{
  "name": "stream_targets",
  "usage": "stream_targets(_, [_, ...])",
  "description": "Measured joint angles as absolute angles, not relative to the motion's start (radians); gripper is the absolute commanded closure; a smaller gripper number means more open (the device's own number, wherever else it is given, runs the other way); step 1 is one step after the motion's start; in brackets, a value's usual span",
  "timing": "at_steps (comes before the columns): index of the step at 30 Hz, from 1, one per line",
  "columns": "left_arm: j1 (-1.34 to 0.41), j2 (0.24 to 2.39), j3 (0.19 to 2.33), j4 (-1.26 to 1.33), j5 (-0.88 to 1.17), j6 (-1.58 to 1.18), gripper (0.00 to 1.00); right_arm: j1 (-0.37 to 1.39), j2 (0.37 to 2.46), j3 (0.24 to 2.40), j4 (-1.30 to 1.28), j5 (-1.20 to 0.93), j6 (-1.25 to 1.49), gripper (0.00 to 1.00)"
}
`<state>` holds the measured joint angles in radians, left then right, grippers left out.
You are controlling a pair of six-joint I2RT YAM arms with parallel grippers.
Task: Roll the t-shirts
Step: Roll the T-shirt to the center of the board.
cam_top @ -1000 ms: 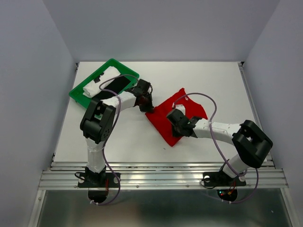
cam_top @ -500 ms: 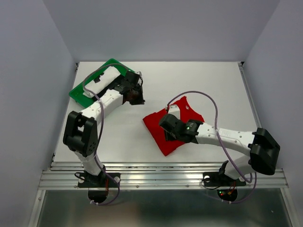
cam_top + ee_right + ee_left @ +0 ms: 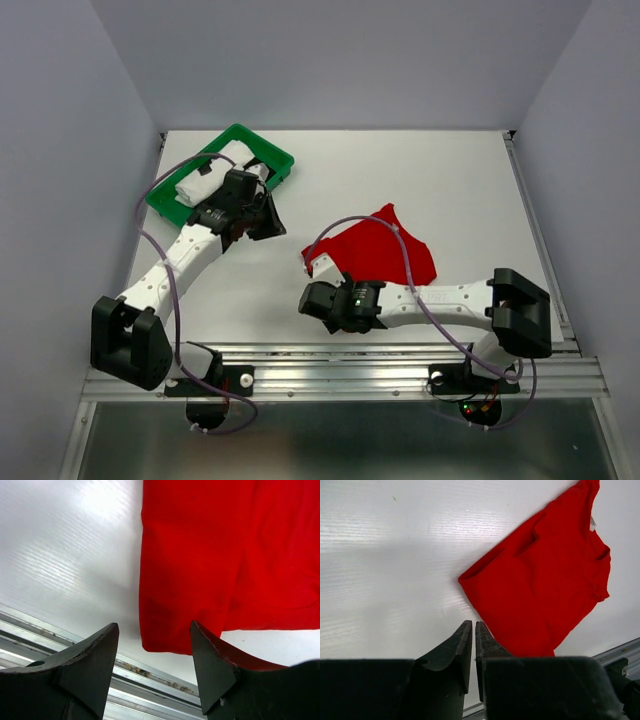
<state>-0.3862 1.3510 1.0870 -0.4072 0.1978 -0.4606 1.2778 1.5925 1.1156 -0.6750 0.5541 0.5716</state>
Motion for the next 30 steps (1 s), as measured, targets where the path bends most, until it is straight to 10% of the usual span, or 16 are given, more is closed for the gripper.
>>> stream_targets(10, [-0.358, 1.296, 0.99, -0.403, 0.225, -0.493, 0.65, 1.317, 1.719, 1.081, -0.649, 0.59, 0.572, 0.43])
stream_targets(17, [-0.358, 1.285, 0.913, -0.36, 0.264, -0.513, 0.35, 1.319, 1.791, 1.059, -0.598, 0.697, 0.575, 0.99])
stream_targets(30, [-0.41, 1.272, 0.727, -0.187, 0.36, -0.582, 0.07, 1.299, 1.583, 0.93, -0.451, 0.577, 0.546, 0.99])
